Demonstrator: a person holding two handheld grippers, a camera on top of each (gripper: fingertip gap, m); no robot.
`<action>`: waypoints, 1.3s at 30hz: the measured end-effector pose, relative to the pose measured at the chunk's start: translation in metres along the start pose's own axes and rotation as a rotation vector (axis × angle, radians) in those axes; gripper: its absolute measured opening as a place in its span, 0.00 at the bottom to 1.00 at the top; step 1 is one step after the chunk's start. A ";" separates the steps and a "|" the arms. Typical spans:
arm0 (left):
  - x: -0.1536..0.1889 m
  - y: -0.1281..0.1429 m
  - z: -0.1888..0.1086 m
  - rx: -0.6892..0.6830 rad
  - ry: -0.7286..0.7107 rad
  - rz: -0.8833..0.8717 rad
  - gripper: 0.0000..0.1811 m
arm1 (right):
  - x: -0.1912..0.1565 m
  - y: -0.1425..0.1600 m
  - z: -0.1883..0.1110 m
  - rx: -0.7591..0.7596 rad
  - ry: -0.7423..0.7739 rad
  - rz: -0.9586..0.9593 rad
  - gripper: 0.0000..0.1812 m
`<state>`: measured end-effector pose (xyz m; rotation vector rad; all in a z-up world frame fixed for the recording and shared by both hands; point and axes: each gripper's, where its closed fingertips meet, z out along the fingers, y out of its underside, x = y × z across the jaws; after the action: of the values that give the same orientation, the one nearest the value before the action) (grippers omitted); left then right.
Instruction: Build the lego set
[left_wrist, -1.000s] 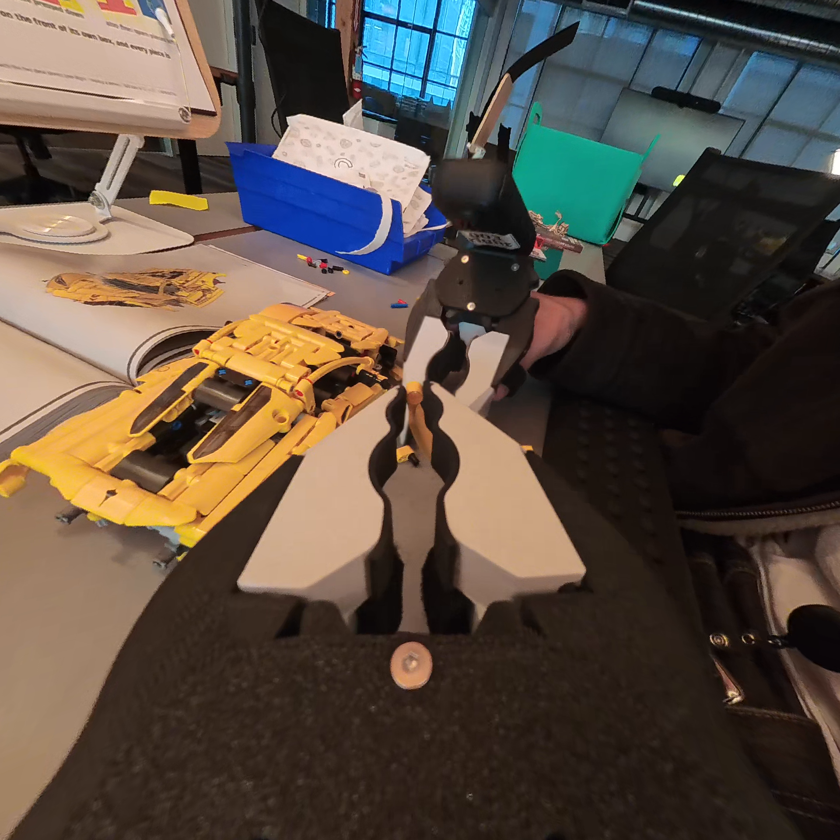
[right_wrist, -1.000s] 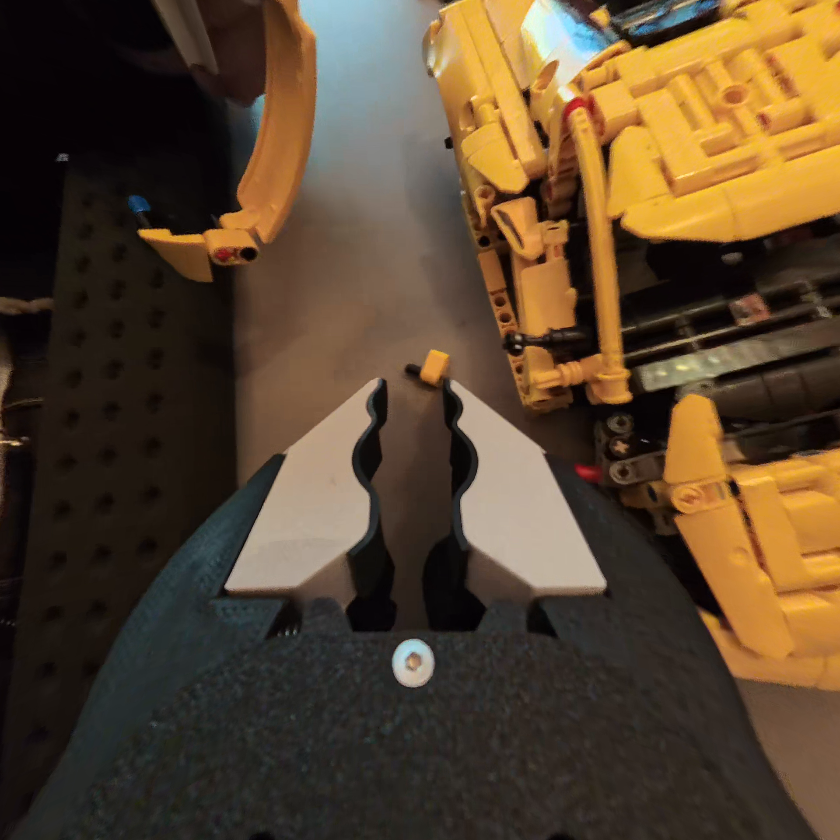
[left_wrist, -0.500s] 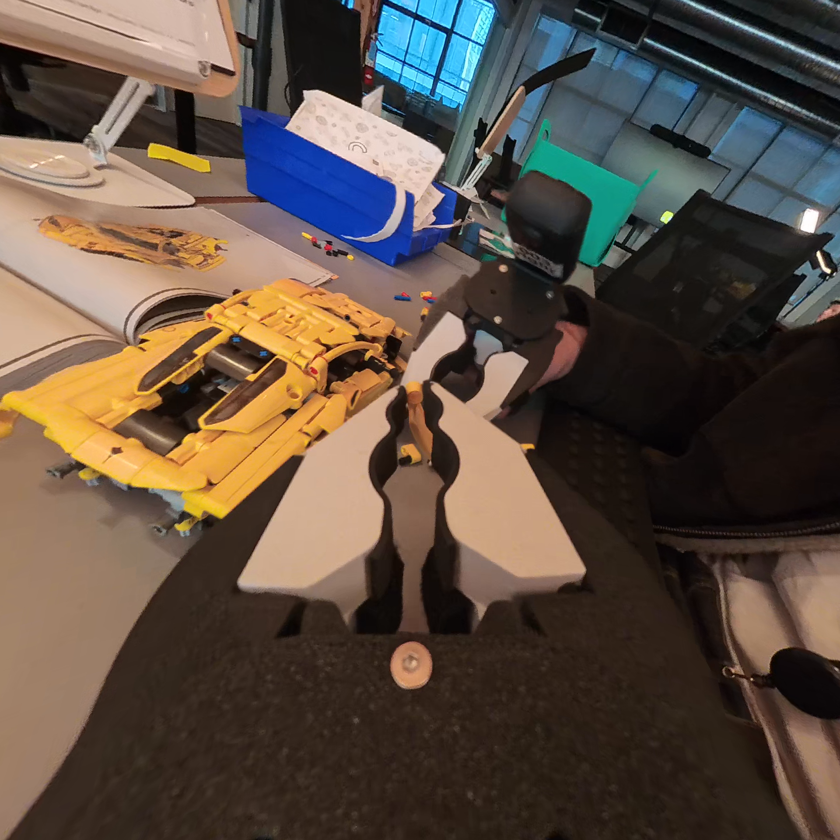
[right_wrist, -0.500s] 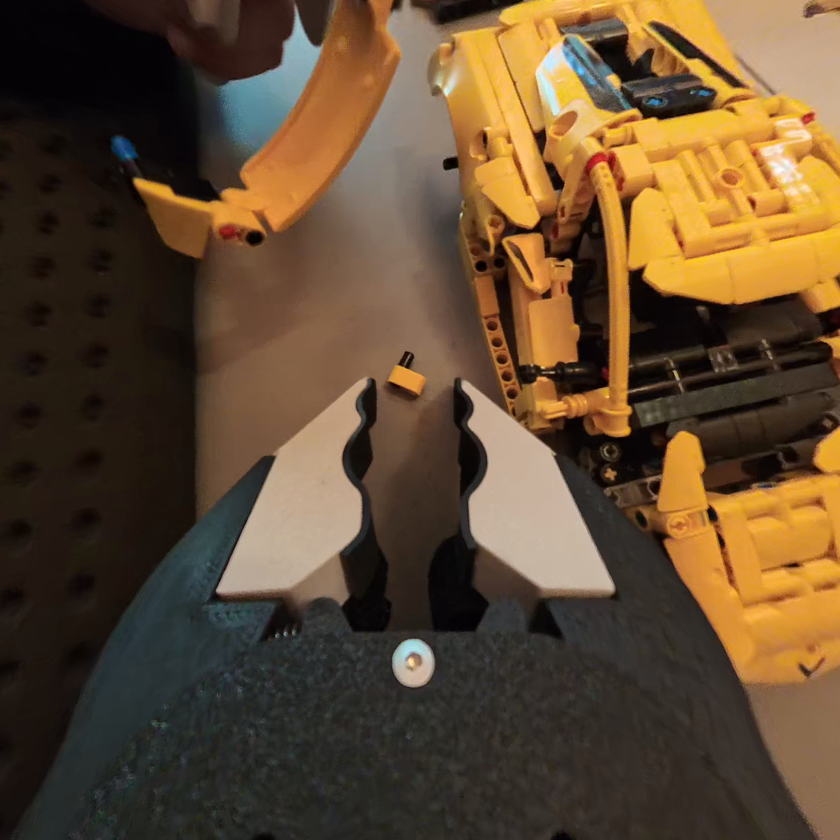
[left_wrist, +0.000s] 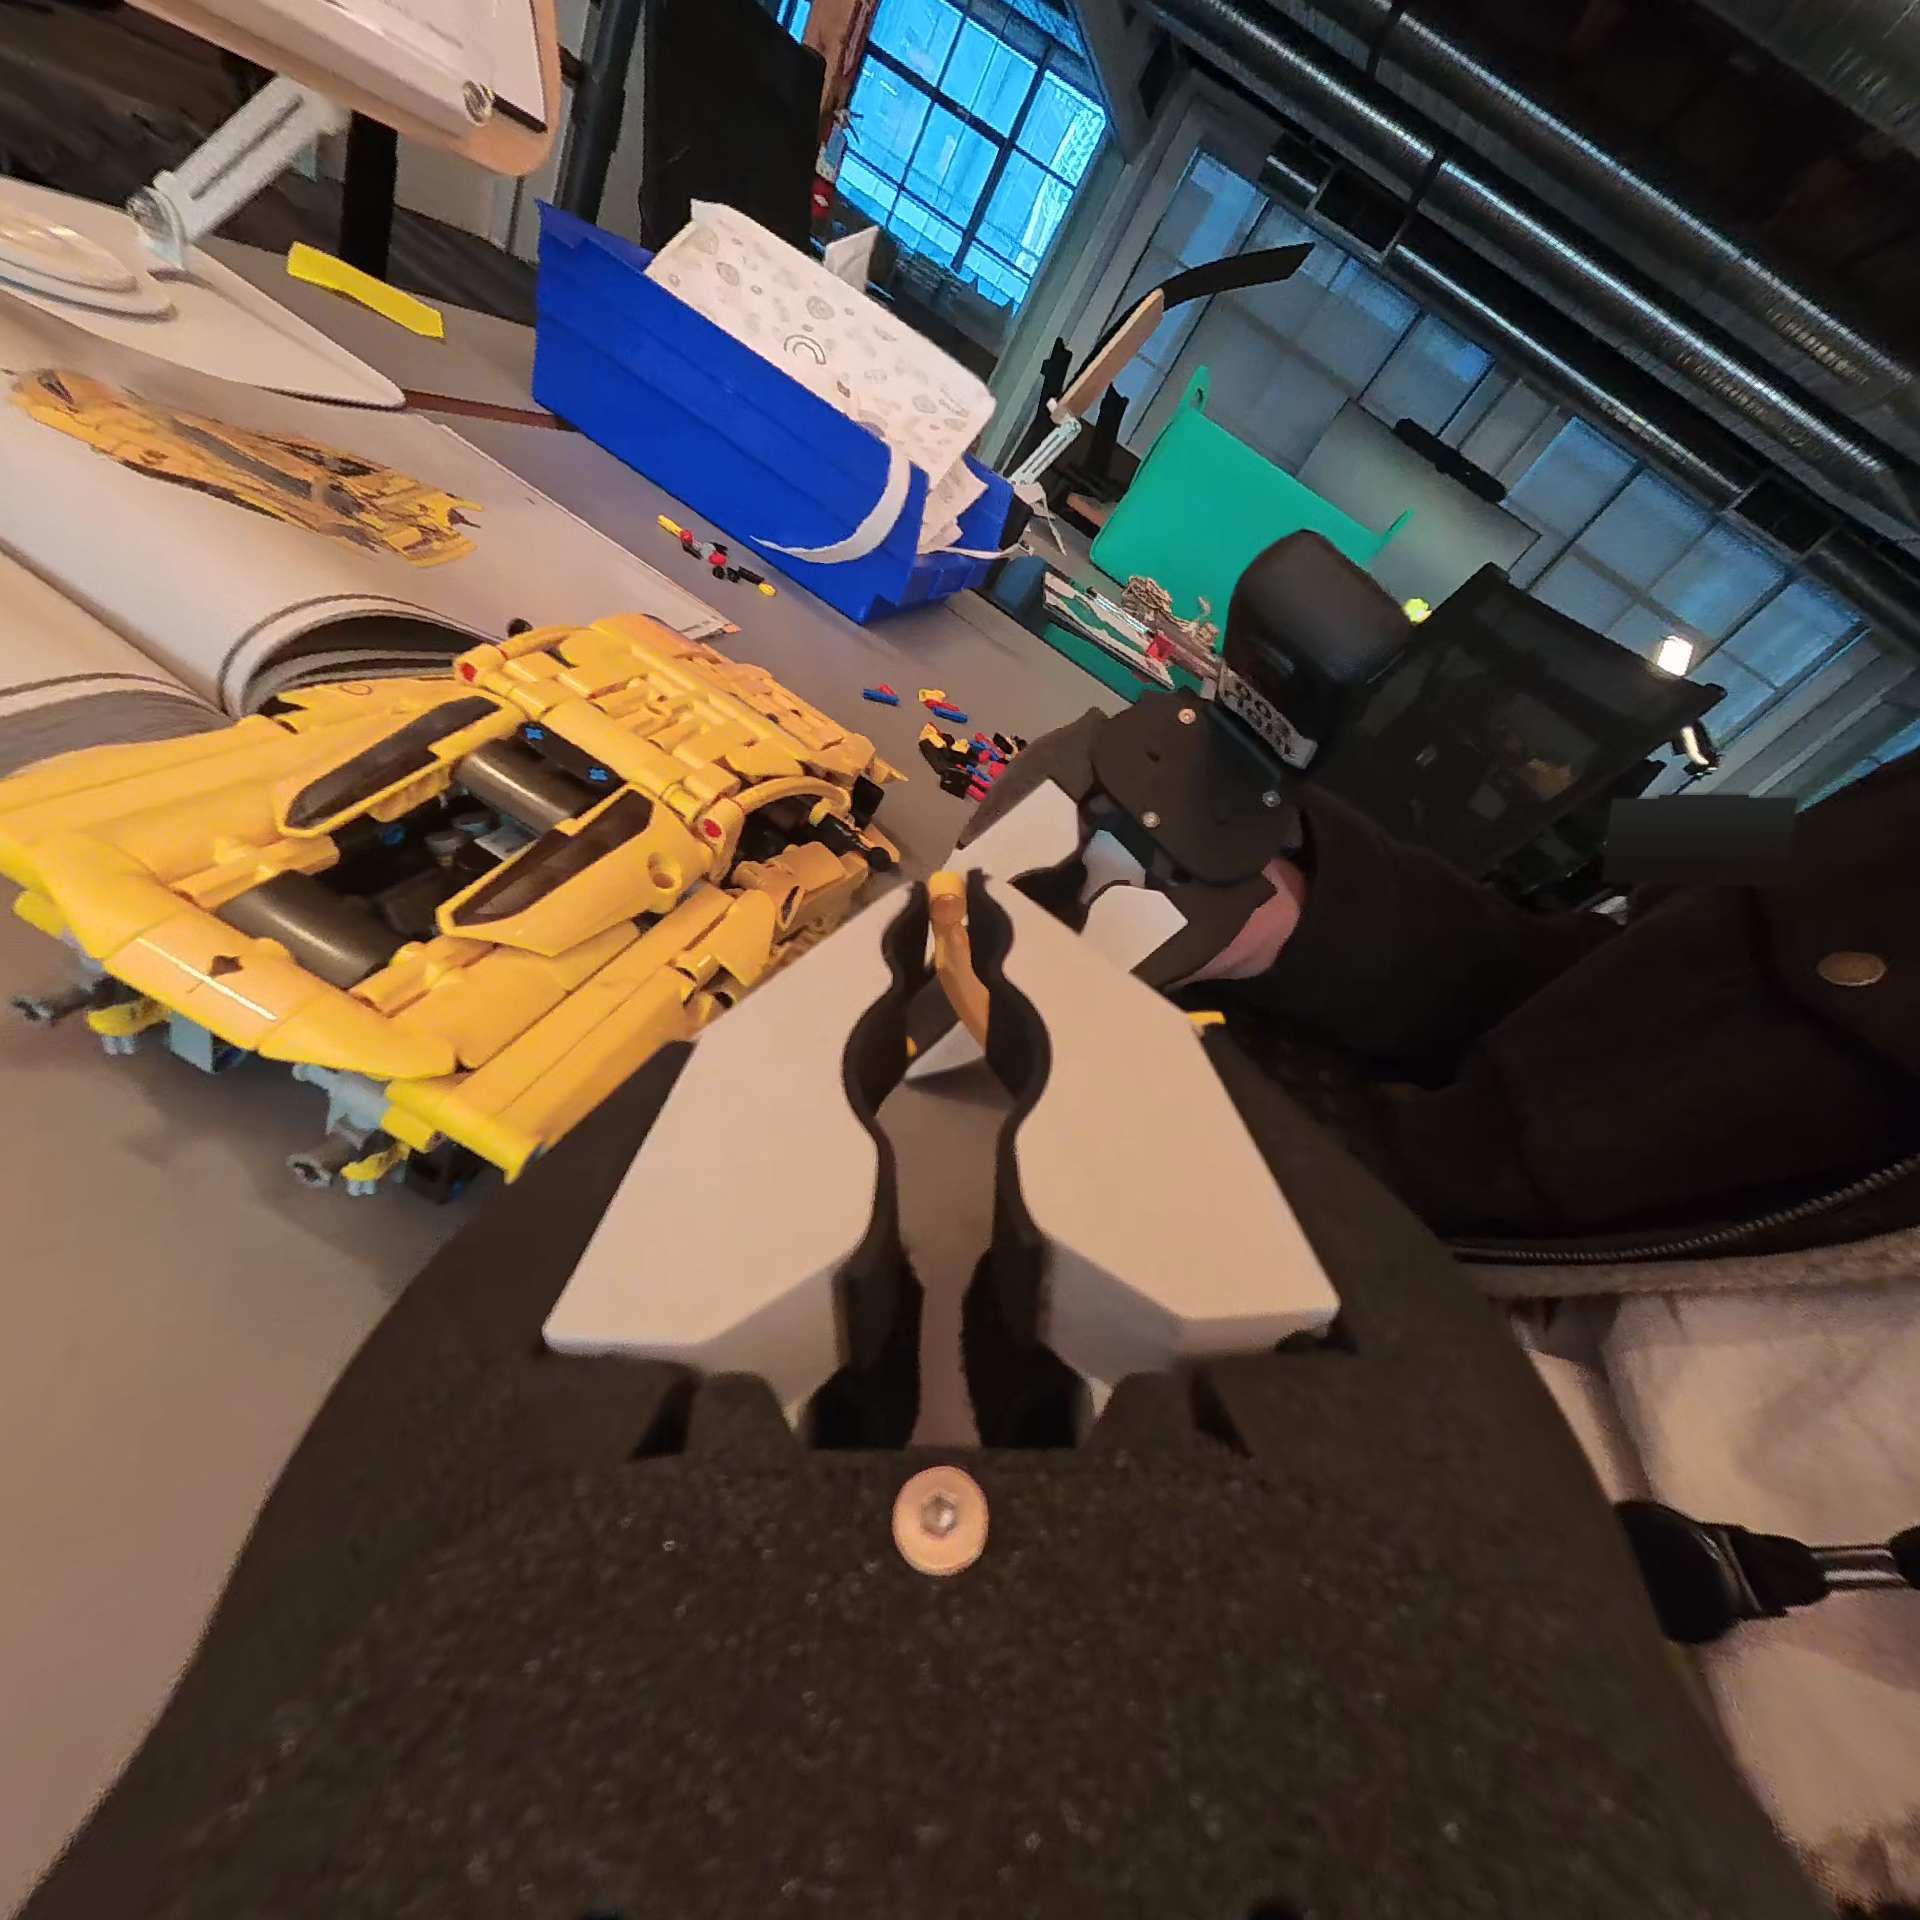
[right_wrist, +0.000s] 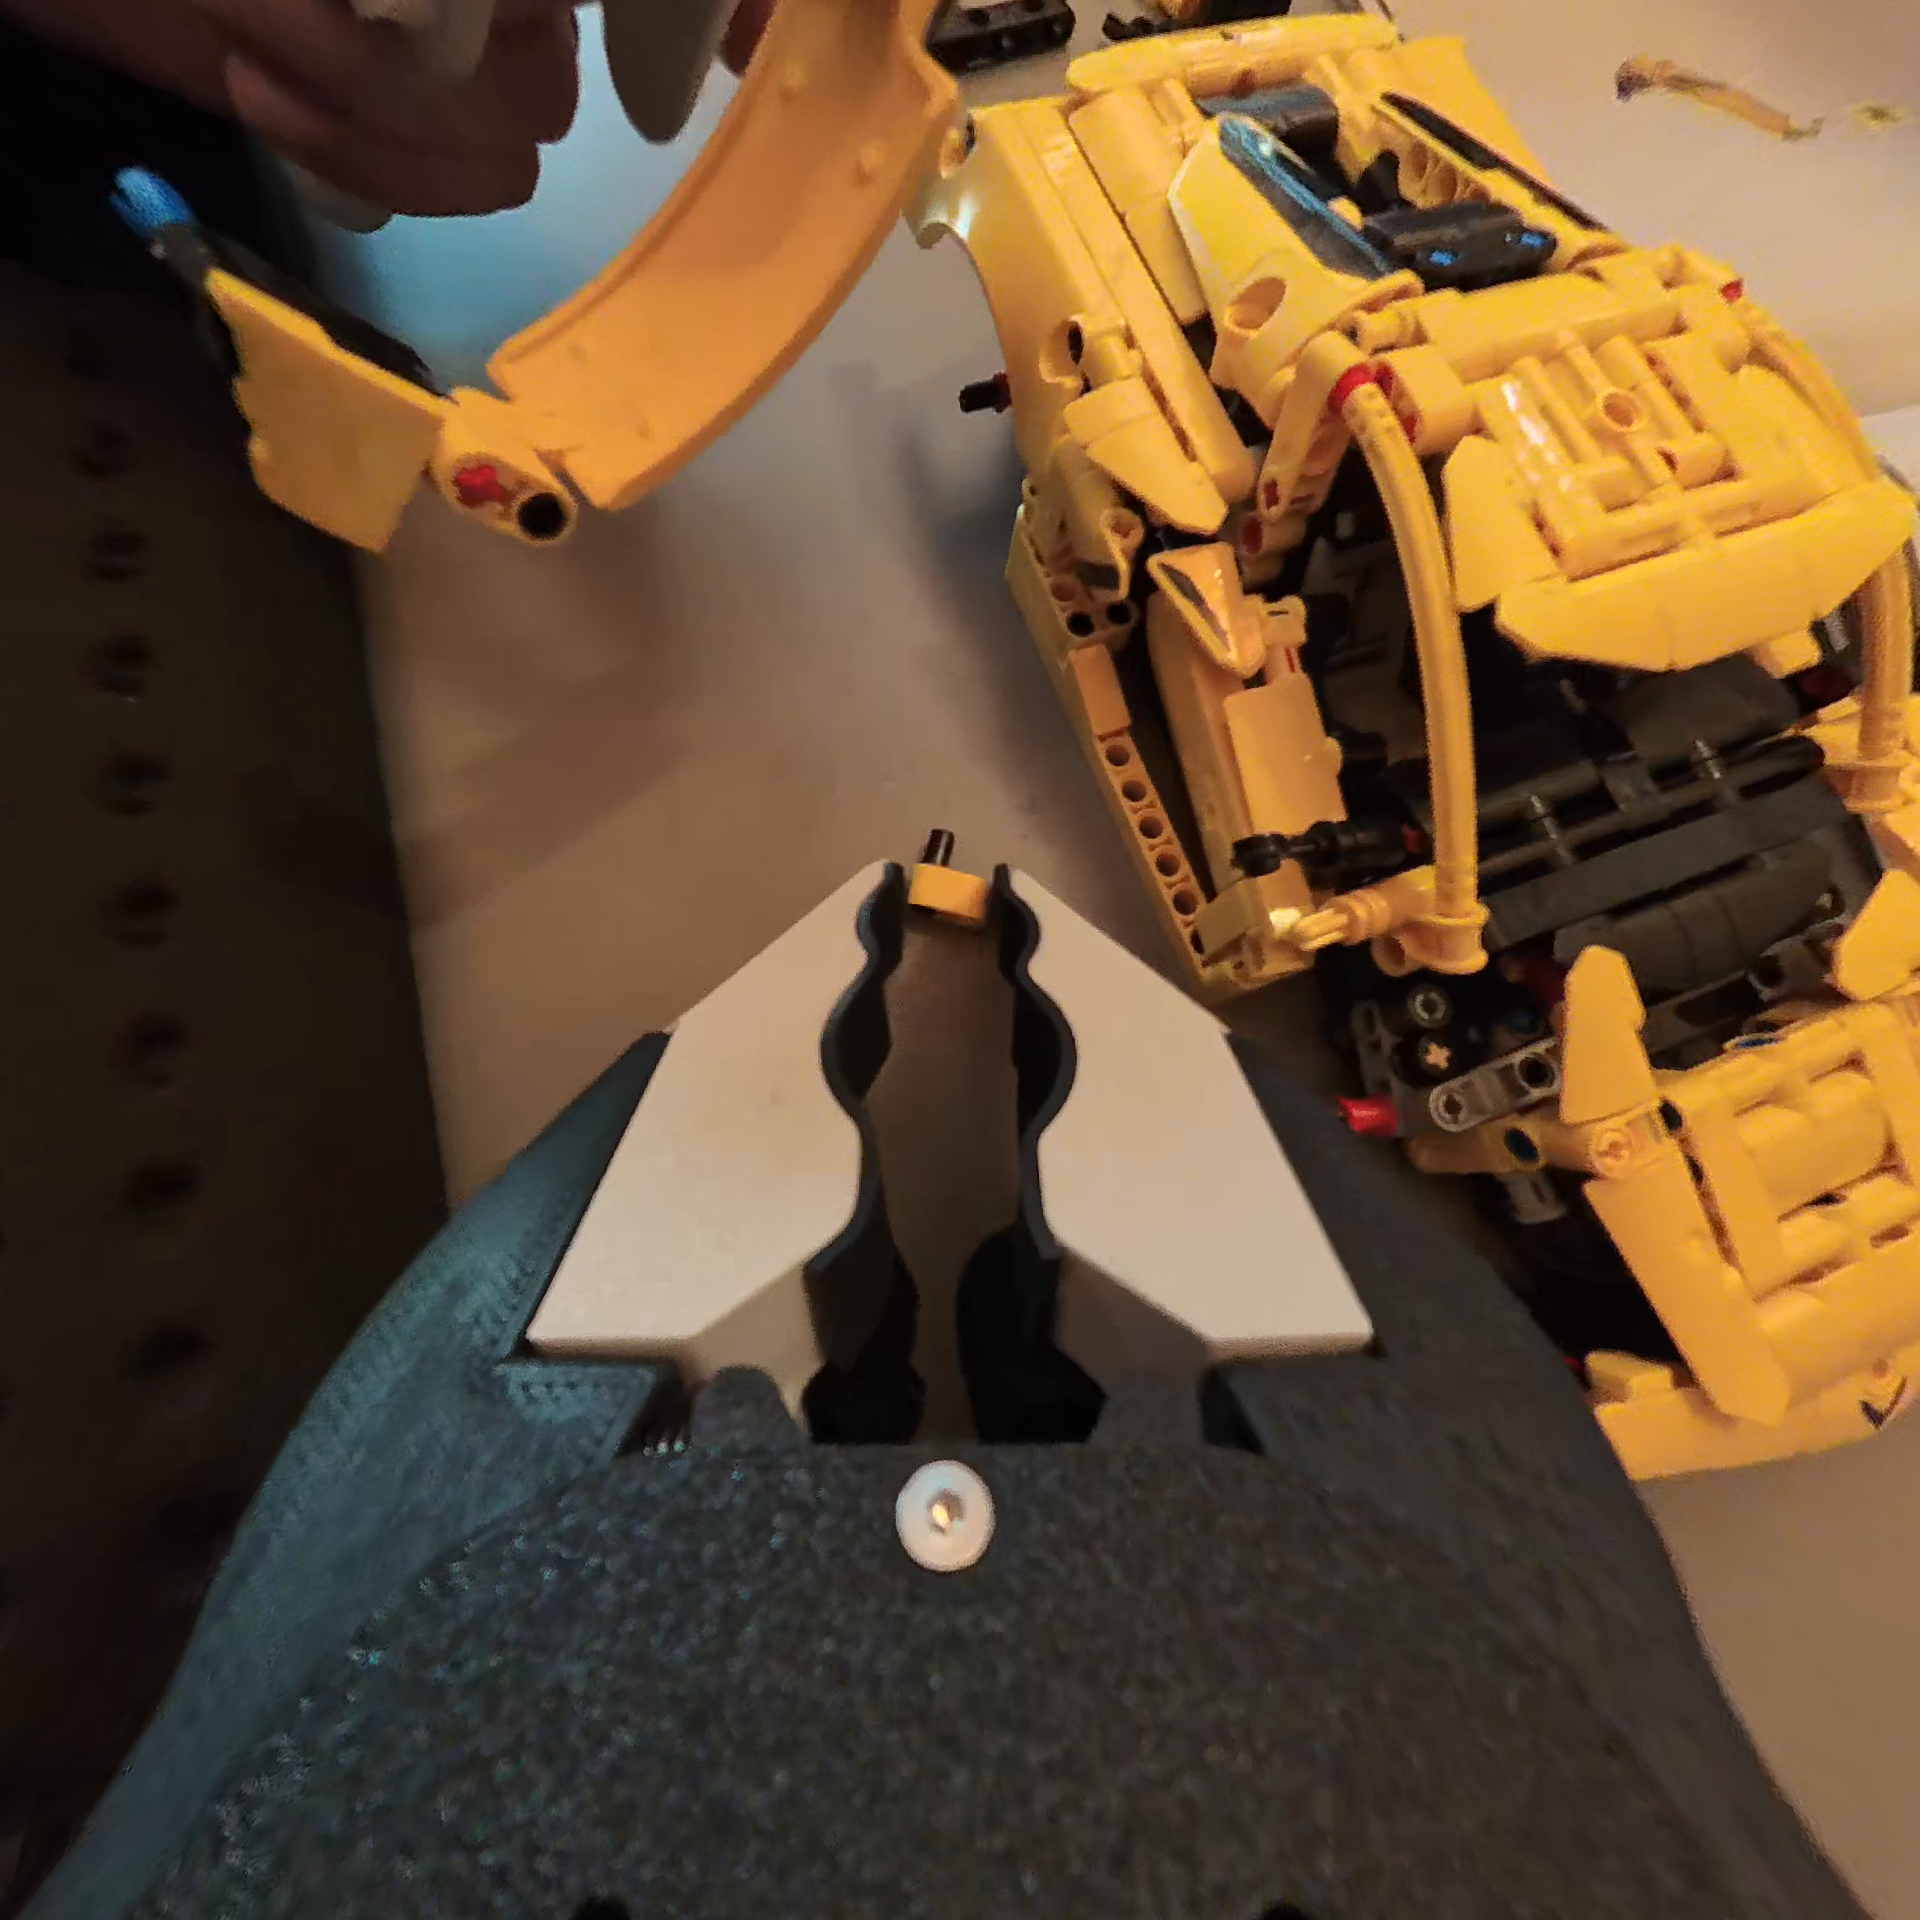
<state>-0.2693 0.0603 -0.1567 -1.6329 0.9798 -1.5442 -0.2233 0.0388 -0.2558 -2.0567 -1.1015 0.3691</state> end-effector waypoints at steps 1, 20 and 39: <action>0.001 0.002 0.001 -0.008 0.013 -0.017 0.03 | 0.000 -0.001 0.000 0.013 0.005 -0.019 0.09; 0.039 0.022 0.011 -0.121 0.223 0.003 0.04 | -0.024 -0.087 -0.052 0.251 0.175 -0.801 0.07; 0.023 0.037 0.019 -0.204 0.085 0.065 0.03 | -0.016 -0.070 -0.036 0.040 0.364 -0.750 0.07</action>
<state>-0.2527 0.0219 -0.1786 -1.6655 1.2600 -1.5211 -0.2532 0.0316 -0.1817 -1.4501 -1.4990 -0.3404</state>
